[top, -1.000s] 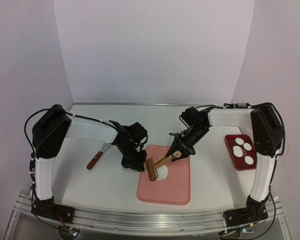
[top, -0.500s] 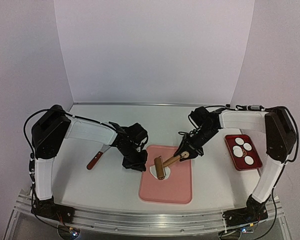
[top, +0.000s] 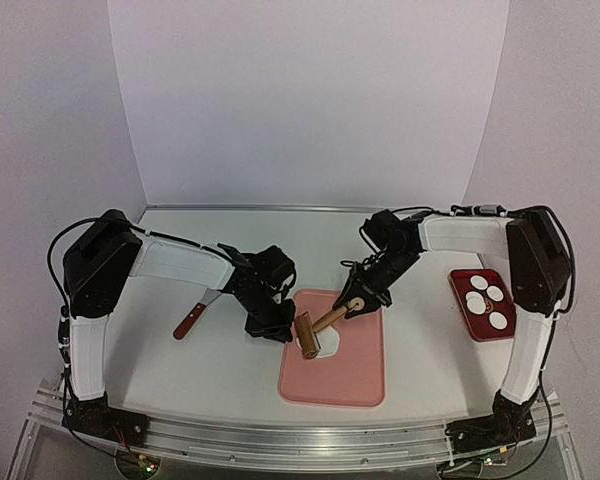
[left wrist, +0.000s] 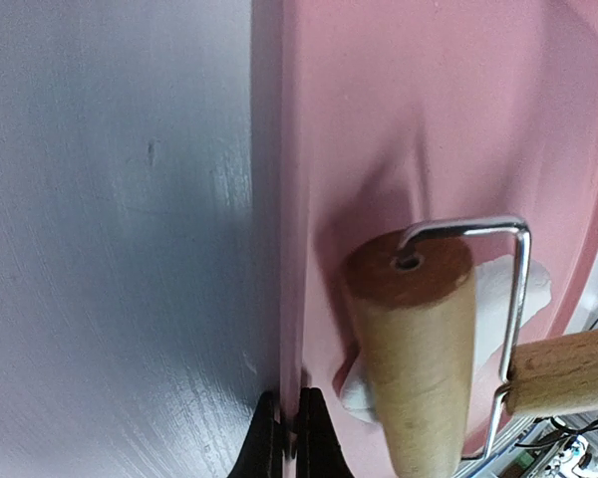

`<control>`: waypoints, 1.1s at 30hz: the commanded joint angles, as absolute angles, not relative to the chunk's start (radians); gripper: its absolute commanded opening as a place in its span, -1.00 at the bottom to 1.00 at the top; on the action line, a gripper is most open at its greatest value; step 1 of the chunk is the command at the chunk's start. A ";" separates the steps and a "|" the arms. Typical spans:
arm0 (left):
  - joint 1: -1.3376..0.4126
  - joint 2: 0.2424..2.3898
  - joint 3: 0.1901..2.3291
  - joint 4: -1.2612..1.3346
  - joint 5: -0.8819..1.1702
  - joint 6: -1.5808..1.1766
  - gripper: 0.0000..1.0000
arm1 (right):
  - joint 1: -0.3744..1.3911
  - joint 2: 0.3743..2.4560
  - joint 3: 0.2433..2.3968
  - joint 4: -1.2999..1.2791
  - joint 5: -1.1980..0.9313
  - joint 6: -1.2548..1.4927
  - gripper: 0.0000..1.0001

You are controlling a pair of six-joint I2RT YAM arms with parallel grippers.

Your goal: Roll out the dumpling wrappers from the dough

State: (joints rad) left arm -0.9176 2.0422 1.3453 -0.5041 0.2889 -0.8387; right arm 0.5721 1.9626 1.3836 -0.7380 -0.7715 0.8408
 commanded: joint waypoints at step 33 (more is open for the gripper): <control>-0.913 2.053 1.321 -0.449 0.232 -0.904 -1.00 | 0.610 2.090 1.229 -0.900 -0.326 0.801 -1.00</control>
State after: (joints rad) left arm -0.9173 2.0453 1.3449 -0.4771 0.2844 -0.8738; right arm 0.5570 1.9547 1.3395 -0.6900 -0.8019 0.7825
